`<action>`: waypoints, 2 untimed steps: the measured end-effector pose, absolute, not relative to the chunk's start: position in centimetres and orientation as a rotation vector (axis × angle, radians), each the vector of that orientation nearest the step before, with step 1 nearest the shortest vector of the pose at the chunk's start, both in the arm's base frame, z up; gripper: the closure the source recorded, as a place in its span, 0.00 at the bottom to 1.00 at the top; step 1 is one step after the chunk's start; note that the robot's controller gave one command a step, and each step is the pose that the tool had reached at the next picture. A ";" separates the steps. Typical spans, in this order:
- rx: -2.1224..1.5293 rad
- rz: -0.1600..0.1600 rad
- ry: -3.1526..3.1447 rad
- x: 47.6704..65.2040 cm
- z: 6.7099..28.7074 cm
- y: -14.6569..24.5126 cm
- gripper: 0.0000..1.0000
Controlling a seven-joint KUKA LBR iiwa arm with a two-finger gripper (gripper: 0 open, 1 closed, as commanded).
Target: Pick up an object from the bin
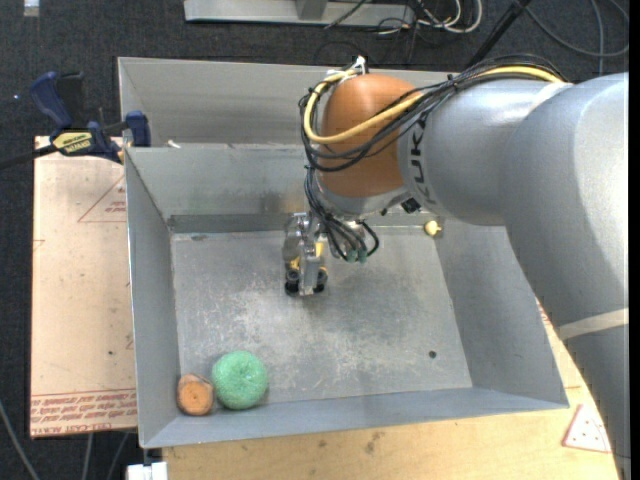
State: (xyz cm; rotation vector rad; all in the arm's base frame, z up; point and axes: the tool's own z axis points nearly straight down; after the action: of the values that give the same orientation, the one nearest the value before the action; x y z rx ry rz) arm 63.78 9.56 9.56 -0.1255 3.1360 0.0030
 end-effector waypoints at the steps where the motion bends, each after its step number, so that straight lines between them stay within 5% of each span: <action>1: -0.125 0.003 3.136 63.8 9.6 9.6 1.00; 2: -0.179 0.003 3.133 65.3 19.9 9.4 1.00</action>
Offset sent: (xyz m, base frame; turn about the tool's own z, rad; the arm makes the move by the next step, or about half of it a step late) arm 0.0142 -0.0023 0.1032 -0.0359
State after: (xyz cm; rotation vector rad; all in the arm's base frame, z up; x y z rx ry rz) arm 65.27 9.40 19.89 -0.1787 3.1329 0.0026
